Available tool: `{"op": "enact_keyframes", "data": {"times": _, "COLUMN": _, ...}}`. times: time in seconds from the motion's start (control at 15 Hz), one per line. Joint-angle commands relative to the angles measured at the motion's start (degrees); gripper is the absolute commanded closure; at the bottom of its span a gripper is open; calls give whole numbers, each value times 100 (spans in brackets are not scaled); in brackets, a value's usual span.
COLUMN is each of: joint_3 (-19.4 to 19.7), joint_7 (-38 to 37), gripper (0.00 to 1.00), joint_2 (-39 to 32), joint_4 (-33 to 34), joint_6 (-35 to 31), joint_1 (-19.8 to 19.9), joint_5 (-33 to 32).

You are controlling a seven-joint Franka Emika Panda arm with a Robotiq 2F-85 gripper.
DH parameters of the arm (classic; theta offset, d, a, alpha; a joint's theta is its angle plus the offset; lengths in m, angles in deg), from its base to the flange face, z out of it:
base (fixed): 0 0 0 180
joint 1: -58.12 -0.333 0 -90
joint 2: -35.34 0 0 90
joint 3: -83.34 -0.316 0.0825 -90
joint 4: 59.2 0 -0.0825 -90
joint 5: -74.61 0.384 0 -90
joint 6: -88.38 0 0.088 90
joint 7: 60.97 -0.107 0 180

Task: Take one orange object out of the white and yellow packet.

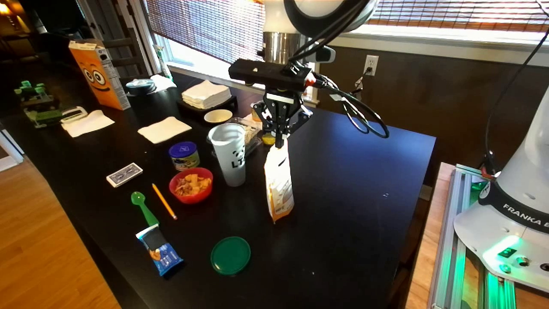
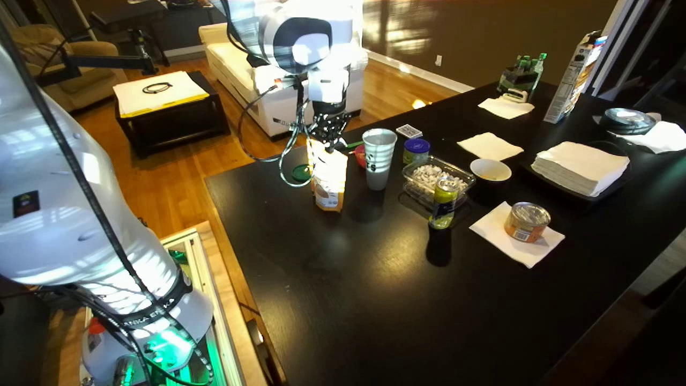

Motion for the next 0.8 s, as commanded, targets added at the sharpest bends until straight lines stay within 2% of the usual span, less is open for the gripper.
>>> {"op": "enact_keyframes", "data": {"times": 0.0, "joint_3": 18, "joint_7": 36, "gripper": 100, "joint_2": 88, "joint_4": -3, "joint_6": 139, "joint_1": -33, "joint_5": 34}}
{"op": "enact_keyframes", "data": {"times": 0.73, "joint_3": -34, "joint_7": 34, "gripper": 100, "joint_2": 114, "joint_4": 54, "joint_6": 310, "joint_1": -106, "joint_5": 22}}
